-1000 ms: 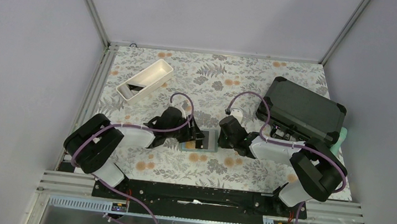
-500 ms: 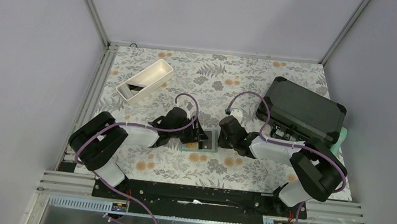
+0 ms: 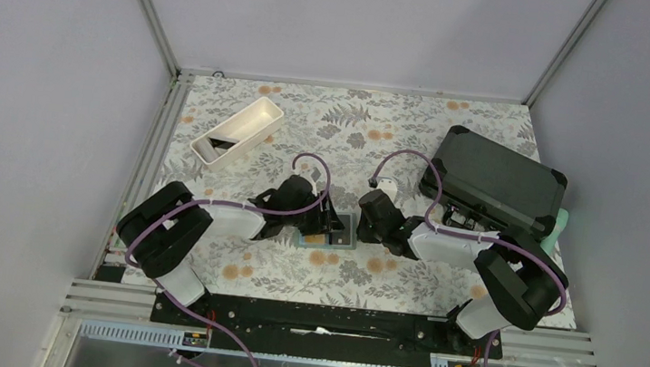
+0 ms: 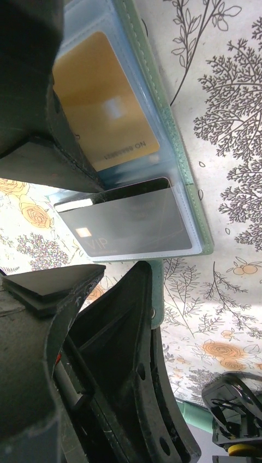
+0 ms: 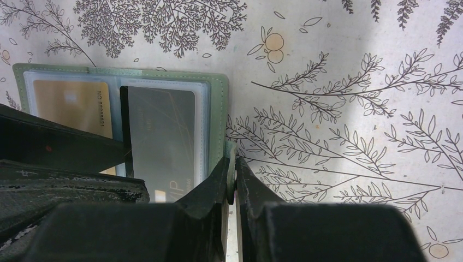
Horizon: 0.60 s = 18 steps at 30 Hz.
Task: Put the credit cards into the card holder
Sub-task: Insert the credit card into the card holder.
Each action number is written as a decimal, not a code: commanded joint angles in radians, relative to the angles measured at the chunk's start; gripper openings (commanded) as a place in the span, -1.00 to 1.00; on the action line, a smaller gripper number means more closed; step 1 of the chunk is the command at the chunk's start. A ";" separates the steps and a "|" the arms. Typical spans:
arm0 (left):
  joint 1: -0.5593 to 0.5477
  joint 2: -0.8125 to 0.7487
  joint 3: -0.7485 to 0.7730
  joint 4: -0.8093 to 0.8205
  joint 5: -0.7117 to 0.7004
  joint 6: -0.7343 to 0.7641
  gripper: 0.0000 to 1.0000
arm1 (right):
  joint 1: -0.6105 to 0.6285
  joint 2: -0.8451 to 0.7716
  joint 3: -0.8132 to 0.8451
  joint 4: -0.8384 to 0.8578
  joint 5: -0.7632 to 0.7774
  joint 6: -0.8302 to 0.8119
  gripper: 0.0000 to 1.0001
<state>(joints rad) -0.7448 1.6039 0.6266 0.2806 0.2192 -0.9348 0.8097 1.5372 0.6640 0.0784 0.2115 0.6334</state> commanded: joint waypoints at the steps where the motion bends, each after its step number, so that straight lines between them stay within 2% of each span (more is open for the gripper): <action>1: -0.017 0.022 0.026 -0.031 -0.021 0.004 0.06 | 0.009 0.022 0.014 -0.036 -0.003 -0.001 -1.00; 14: -0.031 0.016 0.048 -0.036 -0.030 0.000 0.06 | 0.011 0.019 0.011 -0.036 -0.001 -0.001 -1.00; 18: -0.029 -0.007 0.039 -0.056 -0.044 0.007 0.12 | 0.011 0.008 0.008 -0.037 -0.001 -0.001 -1.00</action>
<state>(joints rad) -0.7593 1.6127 0.6525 0.2481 0.2005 -0.9352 0.8097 1.5372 0.6640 0.0784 0.2119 0.6334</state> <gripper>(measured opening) 0.542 0.111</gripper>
